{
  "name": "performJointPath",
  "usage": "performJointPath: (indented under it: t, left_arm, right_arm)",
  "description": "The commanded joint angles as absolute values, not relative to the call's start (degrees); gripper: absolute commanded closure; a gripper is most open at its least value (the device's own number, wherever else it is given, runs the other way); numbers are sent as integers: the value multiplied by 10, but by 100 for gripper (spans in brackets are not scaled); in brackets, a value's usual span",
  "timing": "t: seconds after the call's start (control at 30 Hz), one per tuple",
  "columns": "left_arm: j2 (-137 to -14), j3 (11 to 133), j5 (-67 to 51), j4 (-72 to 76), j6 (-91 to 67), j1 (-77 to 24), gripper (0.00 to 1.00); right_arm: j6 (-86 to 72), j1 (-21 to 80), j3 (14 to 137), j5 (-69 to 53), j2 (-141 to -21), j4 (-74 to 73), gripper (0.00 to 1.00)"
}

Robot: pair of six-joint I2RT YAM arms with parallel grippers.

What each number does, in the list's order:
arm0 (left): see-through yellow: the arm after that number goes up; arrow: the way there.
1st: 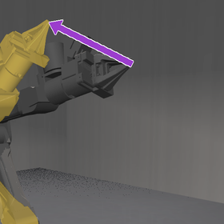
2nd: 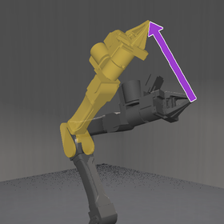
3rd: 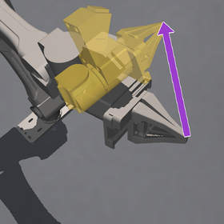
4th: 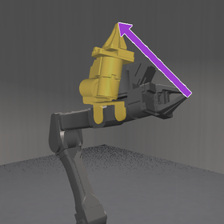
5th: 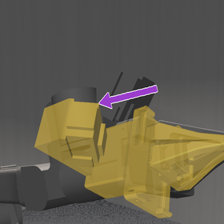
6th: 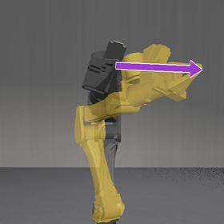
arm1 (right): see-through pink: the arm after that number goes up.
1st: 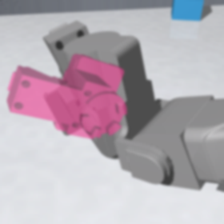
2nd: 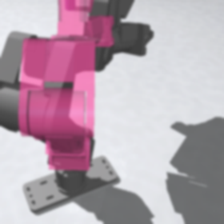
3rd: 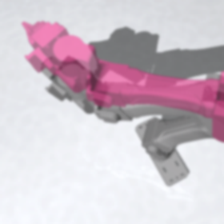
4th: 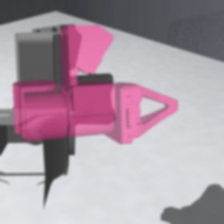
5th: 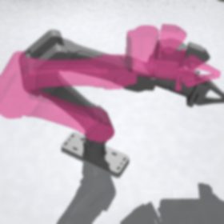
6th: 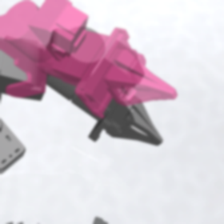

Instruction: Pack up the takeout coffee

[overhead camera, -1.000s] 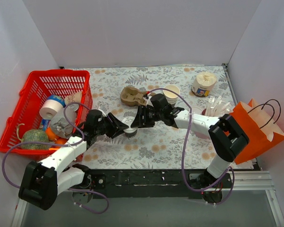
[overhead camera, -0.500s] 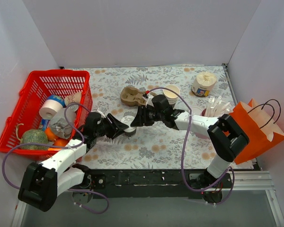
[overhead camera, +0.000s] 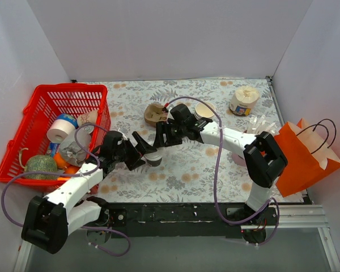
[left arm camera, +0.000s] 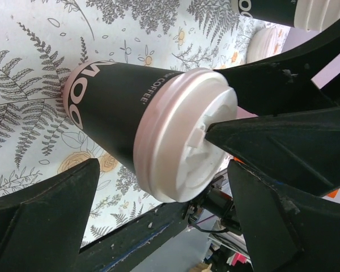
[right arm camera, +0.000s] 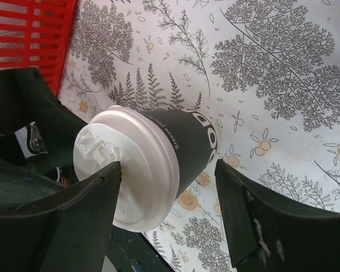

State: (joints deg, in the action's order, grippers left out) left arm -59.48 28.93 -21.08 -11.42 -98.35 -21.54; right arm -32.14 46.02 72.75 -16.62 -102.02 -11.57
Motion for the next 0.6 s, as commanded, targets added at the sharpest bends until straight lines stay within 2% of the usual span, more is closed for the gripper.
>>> performJointPath:
  t: [0.0,0.27,0.47,0.57]
  left_arm:
    - [-568,323,-201,-167,-972,-214,2]
    - [-547,356,-134,-228,-974,-214,2]
    - [-581,375,-112,-226,-982,-214,2]
    - [-601,381,-115,-213,-983,-214,2]
  right_arm:
    - [-311,454,766,-154,-1016,-169,23]
    - [-333,450,730,-197,-955,-131,20]
    - [-394,450,624,-256,-900,-41,28]
    - [-412,451,611,-266,-903,-31,31]
